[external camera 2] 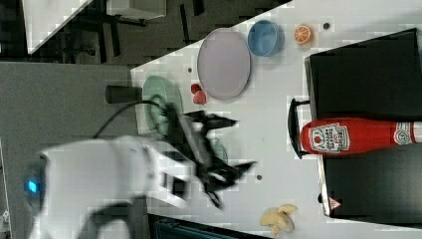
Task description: Pick Ketchup from oven and place it on table.
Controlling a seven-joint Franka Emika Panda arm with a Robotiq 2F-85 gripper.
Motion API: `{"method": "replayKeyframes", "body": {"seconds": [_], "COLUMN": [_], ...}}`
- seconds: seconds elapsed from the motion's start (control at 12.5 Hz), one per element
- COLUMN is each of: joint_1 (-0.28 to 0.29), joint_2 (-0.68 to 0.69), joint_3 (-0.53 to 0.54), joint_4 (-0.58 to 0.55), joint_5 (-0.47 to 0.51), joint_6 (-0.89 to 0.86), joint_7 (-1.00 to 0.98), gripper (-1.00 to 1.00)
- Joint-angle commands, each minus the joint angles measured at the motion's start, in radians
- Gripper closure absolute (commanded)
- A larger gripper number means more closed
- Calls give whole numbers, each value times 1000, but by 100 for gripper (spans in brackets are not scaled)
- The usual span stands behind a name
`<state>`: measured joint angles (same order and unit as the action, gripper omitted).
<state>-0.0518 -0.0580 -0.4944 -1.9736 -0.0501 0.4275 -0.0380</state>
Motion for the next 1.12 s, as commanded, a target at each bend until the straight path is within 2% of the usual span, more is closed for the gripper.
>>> {"method": "replayKeyframes", "body": {"seconds": [0.08,0.48,0.64,0.88,1.04,1.12], "joint_1": [-25,-32,-33,-34,-33,-31], "joint_2": [66,272,337,361,364,357], "joint_3": [-70,-144,-146,-146,-145,-145], "joint_4": [48,73,71,64,54,55], "joint_5": [6,216,222,223,223,223], "joint_6": [83,147,148,150,165,165], "joint_7": [-30,43,85,86,86,86], "gripper": [-100,-100,-100,-100,-37,-23]}}
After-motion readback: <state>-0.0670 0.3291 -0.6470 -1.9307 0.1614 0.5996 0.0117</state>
